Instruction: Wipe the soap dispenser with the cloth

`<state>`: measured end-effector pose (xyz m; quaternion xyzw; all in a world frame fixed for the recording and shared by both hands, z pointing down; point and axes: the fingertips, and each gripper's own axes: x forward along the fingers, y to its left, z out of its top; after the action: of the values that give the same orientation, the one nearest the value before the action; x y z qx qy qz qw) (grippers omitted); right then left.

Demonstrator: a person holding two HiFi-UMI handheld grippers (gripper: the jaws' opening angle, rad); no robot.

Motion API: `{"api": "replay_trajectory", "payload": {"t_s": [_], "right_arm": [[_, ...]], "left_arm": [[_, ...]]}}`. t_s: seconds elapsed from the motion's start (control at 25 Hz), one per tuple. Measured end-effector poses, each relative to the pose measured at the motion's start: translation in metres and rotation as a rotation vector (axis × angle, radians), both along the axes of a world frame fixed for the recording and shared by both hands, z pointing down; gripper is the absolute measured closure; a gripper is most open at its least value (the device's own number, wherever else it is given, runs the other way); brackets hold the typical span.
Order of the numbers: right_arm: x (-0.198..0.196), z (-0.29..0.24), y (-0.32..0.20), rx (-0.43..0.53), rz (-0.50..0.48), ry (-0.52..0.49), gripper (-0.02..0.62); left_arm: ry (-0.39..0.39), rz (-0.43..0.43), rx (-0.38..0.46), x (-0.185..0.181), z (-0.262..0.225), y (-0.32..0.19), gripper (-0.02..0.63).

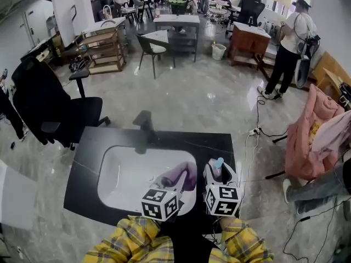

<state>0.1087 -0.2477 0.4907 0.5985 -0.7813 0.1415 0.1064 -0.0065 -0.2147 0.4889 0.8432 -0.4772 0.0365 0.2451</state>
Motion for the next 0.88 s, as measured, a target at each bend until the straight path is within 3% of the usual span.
{"api": "replay_trajectory", "payload": {"t_s": [0.2, 0.36, 0.64, 0.88], "right_arm": [[-0.004, -0.011, 0.006, 0.065, -0.050, 0.024, 0.383], [0.000, -0.021, 0.018, 0.108, -0.067, -0.030, 0.353], [0.024, -0.027, 0.043, 0.166, -0.050, 0.048, 0.353], [0.051, -0.025, 0.054, 0.141, 0.020, 0.022, 0.353]], "left_arm": [[0.024, 0.004, 0.000, 0.004, -0.003, 0.001, 0.548], [0.067, -0.014, -0.010, 0.007, -0.003, -0.002, 0.548], [0.118, 0.000, 0.033, 0.033, -0.016, -0.010, 0.548], [0.135, -0.001, 0.065, 0.054, -0.019, -0.012, 0.548]]}}
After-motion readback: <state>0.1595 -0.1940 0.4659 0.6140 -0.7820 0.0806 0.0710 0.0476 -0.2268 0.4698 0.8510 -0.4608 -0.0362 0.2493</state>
